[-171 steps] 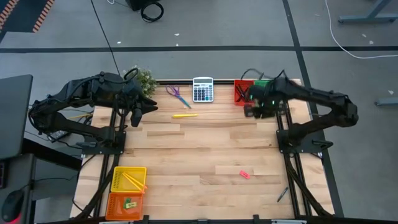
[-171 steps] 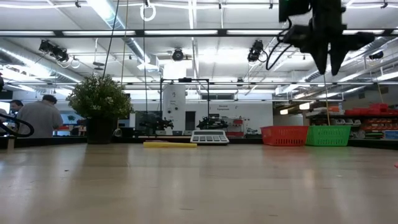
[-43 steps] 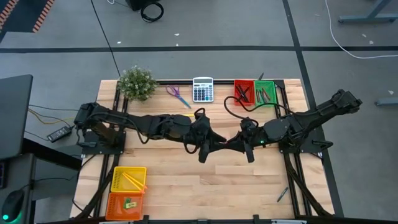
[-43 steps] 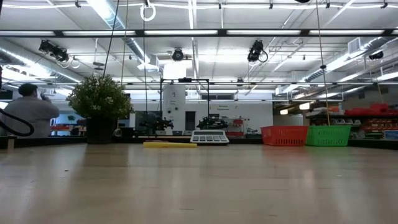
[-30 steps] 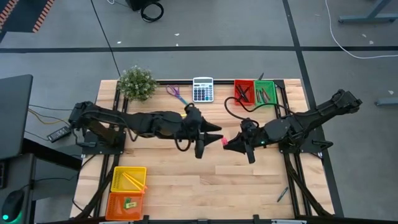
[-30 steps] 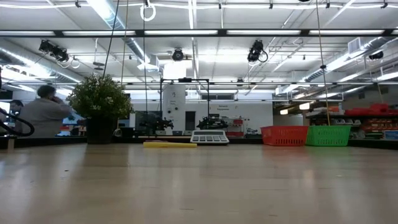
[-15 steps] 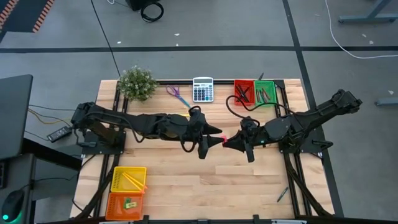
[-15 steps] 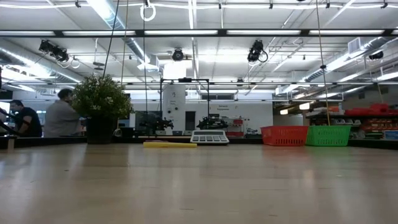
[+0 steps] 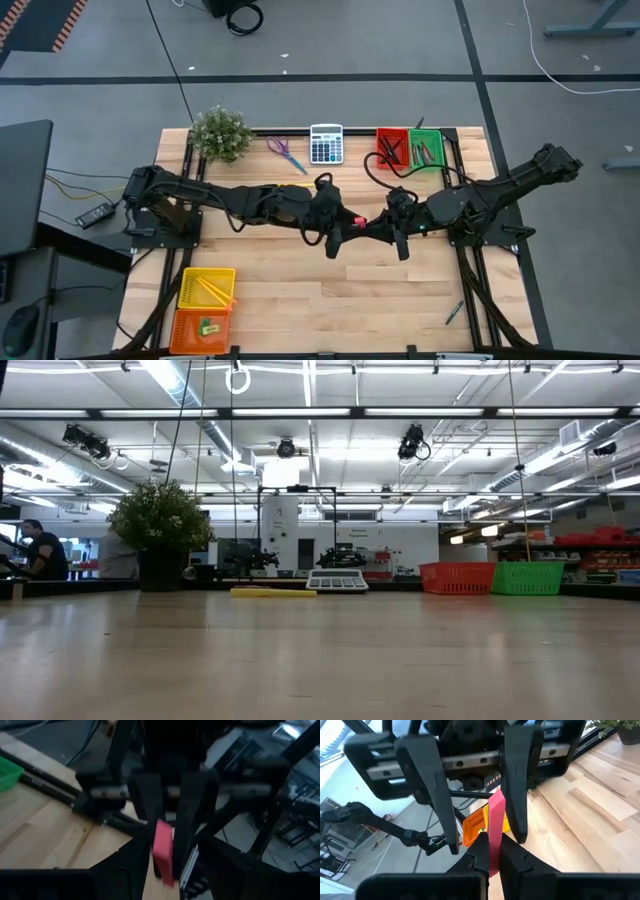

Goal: Sort crayons/erasers/pens/pencils in bins
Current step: Put the pink eraser into the orange bin

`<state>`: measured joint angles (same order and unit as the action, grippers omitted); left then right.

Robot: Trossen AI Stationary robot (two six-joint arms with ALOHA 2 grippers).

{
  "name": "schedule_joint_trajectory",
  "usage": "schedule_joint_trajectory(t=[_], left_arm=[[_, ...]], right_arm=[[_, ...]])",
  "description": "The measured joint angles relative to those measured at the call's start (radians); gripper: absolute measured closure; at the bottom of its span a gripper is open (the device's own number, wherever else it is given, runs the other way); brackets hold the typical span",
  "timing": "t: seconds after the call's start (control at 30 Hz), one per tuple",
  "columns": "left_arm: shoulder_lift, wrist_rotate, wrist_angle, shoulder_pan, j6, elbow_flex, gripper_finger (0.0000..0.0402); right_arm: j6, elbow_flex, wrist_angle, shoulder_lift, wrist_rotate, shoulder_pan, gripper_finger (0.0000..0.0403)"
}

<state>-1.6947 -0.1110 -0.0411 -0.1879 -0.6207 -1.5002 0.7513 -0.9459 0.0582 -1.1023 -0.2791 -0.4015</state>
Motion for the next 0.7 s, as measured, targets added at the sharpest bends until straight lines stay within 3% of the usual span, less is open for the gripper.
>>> schedule_joint_trajectory(t=[0.37, 0.7], left_arm=[[-0.001, -0.001, -0.031, 0.0, -0.004, 0.0, 0.0273], [0.0, -0.001, 0.026, 0.0, -0.024, 0.0, 0.0377]], right_arm=[[0.008, 0.0, 0.004, 0.0, 0.004, 0.0, 0.0379], [0.015, 0.001, 0.009, -0.001, 0.005, 0.0, 0.0367]])
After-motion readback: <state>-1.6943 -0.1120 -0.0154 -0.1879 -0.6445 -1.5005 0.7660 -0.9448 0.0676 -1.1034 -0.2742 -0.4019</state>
